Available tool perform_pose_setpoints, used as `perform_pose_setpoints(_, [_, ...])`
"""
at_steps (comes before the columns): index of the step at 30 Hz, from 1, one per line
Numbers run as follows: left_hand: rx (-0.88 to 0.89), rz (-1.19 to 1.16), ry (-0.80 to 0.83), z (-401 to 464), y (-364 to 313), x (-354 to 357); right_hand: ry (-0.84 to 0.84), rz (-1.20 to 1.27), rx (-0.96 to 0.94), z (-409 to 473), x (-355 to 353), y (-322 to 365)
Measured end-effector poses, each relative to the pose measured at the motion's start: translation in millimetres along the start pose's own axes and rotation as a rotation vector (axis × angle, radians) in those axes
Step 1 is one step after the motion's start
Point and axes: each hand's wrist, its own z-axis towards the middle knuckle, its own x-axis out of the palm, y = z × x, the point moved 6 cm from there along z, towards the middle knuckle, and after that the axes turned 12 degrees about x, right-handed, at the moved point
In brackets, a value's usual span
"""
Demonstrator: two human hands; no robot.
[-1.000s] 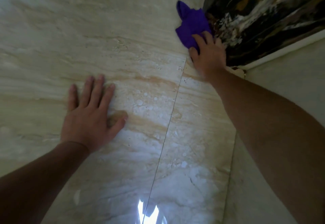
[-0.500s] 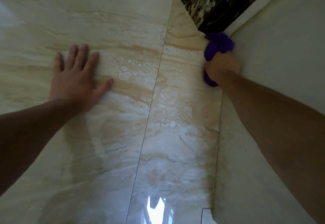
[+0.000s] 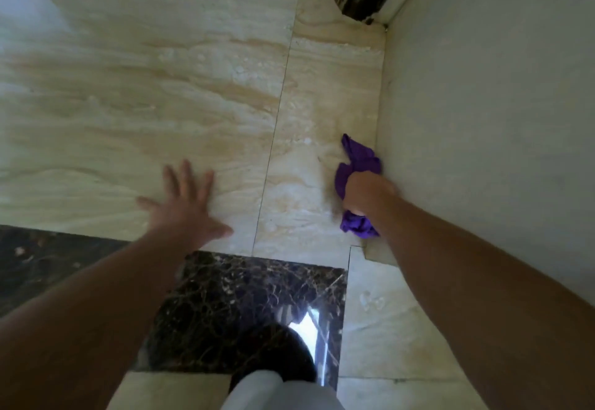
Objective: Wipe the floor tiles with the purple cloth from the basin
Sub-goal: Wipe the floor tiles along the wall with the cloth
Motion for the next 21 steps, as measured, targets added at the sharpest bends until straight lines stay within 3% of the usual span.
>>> perform_pose_setpoints(5, [-0.026,-0.09,0.008,-8,3,6,-0.009,0.112,0.034,-25,11,-4])
perform_pose_setpoints(8, [0.009,-0.02,0.137,1,3,-15,0.039,0.188,0.029,-33,-3,-16])
perform_pose_setpoints(10, [0.021,-0.037,0.2,-6,11,-56,-0.03,0.299,0.037,-51,-14,-20])
perform_pose_setpoints(13, [-0.002,-0.096,-0.005,-35,10,-114,-0.146,0.427,0.01,-97,-34,-18])
perform_pose_setpoints(17, [0.049,-0.804,-0.276,-120,-55,-139,-0.235,0.579,-0.13,-191,-69,-26])
perform_pose_setpoints(21, [0.084,-1.19,-0.142,-210,-142,-173,-0.368,0.763,-0.312,-318,-106,-80])
